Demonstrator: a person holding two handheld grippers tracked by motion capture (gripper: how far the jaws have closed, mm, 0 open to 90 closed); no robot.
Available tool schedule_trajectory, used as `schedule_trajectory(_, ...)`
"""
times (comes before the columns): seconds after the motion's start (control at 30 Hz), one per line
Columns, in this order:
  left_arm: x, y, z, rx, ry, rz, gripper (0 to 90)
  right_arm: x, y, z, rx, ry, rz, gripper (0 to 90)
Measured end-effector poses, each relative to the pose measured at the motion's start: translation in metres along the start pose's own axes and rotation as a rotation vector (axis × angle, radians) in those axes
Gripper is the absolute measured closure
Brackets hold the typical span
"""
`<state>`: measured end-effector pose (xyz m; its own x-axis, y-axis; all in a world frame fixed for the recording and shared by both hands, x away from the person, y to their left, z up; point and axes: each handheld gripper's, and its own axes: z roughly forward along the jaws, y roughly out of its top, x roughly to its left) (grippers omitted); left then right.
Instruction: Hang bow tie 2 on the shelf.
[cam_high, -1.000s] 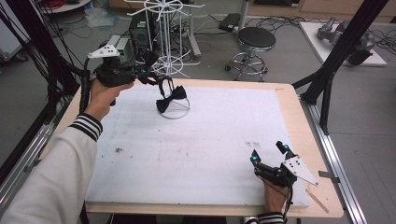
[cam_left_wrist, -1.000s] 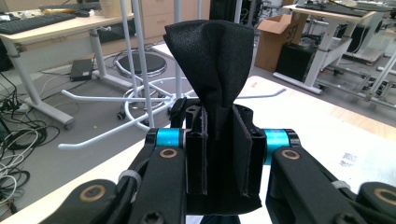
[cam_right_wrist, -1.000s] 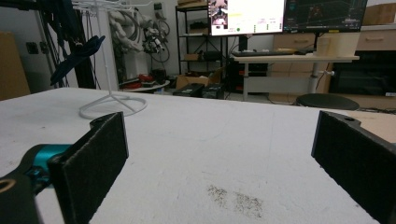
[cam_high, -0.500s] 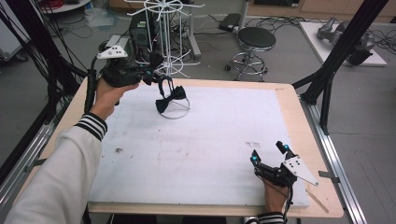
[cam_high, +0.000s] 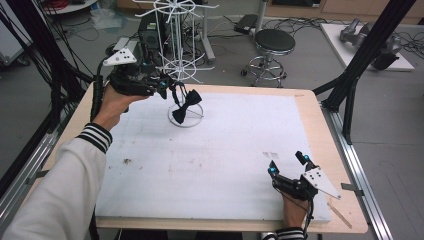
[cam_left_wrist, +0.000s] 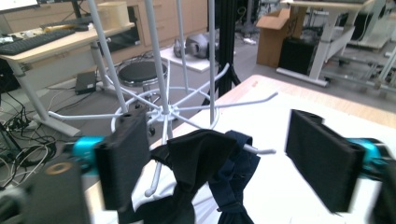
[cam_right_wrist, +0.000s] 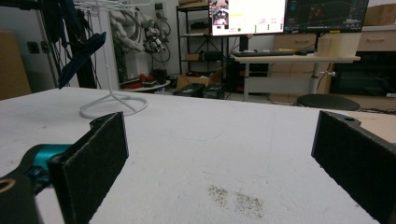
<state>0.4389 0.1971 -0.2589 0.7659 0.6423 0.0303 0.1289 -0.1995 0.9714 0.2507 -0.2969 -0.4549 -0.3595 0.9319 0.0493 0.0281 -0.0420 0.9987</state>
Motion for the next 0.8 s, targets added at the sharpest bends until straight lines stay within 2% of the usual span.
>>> schedule_trajectory(0.03, 0.000, 0.001, -0.002, 0.000, 0.002, 0.000, 14.9, 0.000, 0.000, 0.000, -0.003, -0.003, -0.003, 3.0)
schedule_trajectory(0.13, -0.001, 0.000, -0.009, -0.022, -0.013, 0.018, 14.1, -0.001, 0.000, 0.001, 0.000, -0.003, 0.005, 3.0)
schedule_trajectory(0.23, -0.001, -0.005, -0.017, -0.050, -0.004, 0.029, 13.7, -0.001, 0.000, 0.000, 0.003, -0.007, 0.009, 3.0)
schedule_trajectory(0.37, 0.000, -0.018, -0.031, -0.107, 0.026, 0.007, 13.7, 0.000, 0.000, 0.000, 0.000, -0.004, 0.004, 3.0)
schedule_trajectory(0.47, -0.004, -0.029, -0.042, -0.109, 0.037, 0.005, 13.6, 0.000, 0.000, 0.000, -0.003, -0.005, -0.002, 3.0)
schedule_trajectory(0.6, -0.013, -0.047, -0.062, -0.125, 0.052, 0.042, 13.7, 0.001, 0.000, -0.001, -0.001, 0.004, -0.009, 3.0)
schedule_trajectory(0.7, -0.020, -0.066, -0.077, -0.140, 0.077, 0.061, 13.7, 0.001, -0.001, -0.001, -0.005, 0.003, -0.015, 3.0)
schedule_trajectory(0.8, -0.029, -0.092, -0.093, -0.167, 0.116, 0.066, 13.7, 0.001, 0.000, 0.000, -0.004, 0.005, -0.024, 3.0)
